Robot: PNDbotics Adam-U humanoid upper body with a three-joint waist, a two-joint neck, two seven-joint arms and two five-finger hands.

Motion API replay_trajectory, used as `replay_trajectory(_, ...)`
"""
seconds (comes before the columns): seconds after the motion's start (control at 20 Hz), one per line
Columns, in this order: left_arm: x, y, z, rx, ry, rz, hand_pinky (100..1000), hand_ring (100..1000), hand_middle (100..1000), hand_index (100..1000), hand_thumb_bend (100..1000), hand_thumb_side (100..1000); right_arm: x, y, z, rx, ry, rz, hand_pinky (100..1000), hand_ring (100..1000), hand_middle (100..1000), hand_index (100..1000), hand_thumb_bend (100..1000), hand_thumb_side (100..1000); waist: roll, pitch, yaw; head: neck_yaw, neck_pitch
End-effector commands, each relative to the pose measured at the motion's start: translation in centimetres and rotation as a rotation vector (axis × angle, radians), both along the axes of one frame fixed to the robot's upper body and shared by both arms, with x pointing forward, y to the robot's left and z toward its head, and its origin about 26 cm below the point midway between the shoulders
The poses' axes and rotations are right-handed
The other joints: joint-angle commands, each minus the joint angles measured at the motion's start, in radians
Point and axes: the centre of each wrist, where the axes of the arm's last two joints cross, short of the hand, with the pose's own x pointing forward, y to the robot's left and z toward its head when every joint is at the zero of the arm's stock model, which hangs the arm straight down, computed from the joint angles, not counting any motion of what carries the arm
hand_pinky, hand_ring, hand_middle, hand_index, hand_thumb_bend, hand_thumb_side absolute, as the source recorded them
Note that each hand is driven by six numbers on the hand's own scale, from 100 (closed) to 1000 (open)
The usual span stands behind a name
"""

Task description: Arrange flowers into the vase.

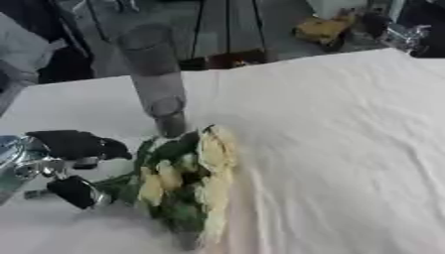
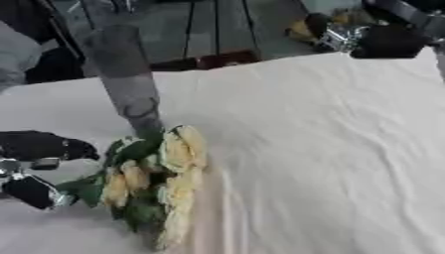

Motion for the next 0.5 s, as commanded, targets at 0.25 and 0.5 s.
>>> replay_trajectory(0.25,0.53,0.37,-0.30,0.006,-0.016,0.025,876,908,958,1000,276,667,-0.28,-0.20,1.23,0.009,-0.038,0.003,838,952,907,897,206,1000,-0.009,-0.012,-0.002,0.003,-0.011)
replay_trajectory(0.5,0.60,0.41,-0.38,0.007,-0.015,0.026,876,908,958,1000,276,667,-0.27,-0.21,1.22,0.009,-0.038,0.003,838,952,907,897,206,1000,-0.009,-0.012,-0.002,0.002,-0.011)
